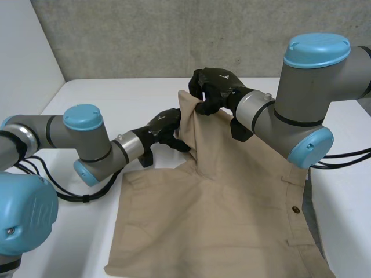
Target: Fold the shorts.
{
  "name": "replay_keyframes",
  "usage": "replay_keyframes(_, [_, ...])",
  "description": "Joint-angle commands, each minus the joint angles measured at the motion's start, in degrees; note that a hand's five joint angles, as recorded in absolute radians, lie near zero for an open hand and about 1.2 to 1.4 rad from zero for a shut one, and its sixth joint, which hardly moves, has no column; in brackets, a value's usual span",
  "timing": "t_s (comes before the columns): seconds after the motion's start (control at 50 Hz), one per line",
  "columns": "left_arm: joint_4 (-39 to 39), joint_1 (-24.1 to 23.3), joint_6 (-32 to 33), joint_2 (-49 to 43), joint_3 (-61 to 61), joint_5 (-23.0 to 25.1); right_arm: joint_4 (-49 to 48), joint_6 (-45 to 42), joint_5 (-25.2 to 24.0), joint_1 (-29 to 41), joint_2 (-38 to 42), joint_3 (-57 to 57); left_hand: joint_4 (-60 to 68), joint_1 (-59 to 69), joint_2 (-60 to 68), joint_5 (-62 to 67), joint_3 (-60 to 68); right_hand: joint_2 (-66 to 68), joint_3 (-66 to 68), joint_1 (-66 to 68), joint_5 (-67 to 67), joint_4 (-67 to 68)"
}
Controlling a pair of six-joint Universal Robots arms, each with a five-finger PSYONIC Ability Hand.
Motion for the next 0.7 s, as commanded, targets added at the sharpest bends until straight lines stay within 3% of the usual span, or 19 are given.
replay_keyframes(0.02, [0.23, 0.30, -1.90, 0.30, 0.52, -3.25, -0.20, -0.10, 0.57, -0.41, 0.13, -0.11, 40.74, 38.08, 40.03, 41.00, 40.75, 12.60, 12.10, 23.41, 13.10, 11.85])
replay_keyframes(0.08, [0.14, 0.47, -1.46, 1.18, -0.45, -7.39, -0.29, -0.19, 0.75, -0.59, 0.21, -0.29, 40.77, 38.11, 40.06, 41.03, 40.78, 12.60, 12.10, 23.41, 13.10, 11.85])
replay_keyframes(0.18, [0.23, 1.08, 0.29, 4.69, -6.50, -9.59, -0.38, -1.07, 1.36, -0.59, 0.74, -1.08, 40.77, 38.11, 40.06, 41.03, 40.78, 12.60, 12.10, 23.41, 13.10, 11.85])
replay_keyframes(0.32, [-0.04, 2.84, 10.76, 10.50, -16.27, -10.29, -0.47, -2.39, 2.15, -0.33, 2.50, -1.60, 40.77, 38.11, 40.06, 41.03, 40.78, 12.60, 12.10, 23.41, 13.10, 11.85])
replay_keyframes(0.38, [-1.61, 3.98, 18.22, 12.96, -20.66, -10.56, -0.47, -3.09, 3.03, 0.38, 5.22, -3.71, 40.77, 38.11, 40.06, 41.03, 40.78, 12.60, 12.10, 23.41, 13.10, 11.85])
replay_keyframes(0.48, [-5.66, 4.07, 19.54, 13.84, -22.42, -12.92, -0.47, -4.14, 3.82, 1.69, 7.76, -5.99, 40.77, 38.11, 40.06, 41.03, 40.78, 12.60, 12.10, 23.41, 13.10, 11.85])
replay_keyframes(0.7, [-14.53, 4.07, 19.81, 17.53, -24.18, -24.70, -0.55, -4.94, 4.17, 4.24, 13.83, -10.57, 34.59, 31.93, 33.88, 34.84, 34.59, 12.60, 12.10, 23.41, 13.10, 11.85])
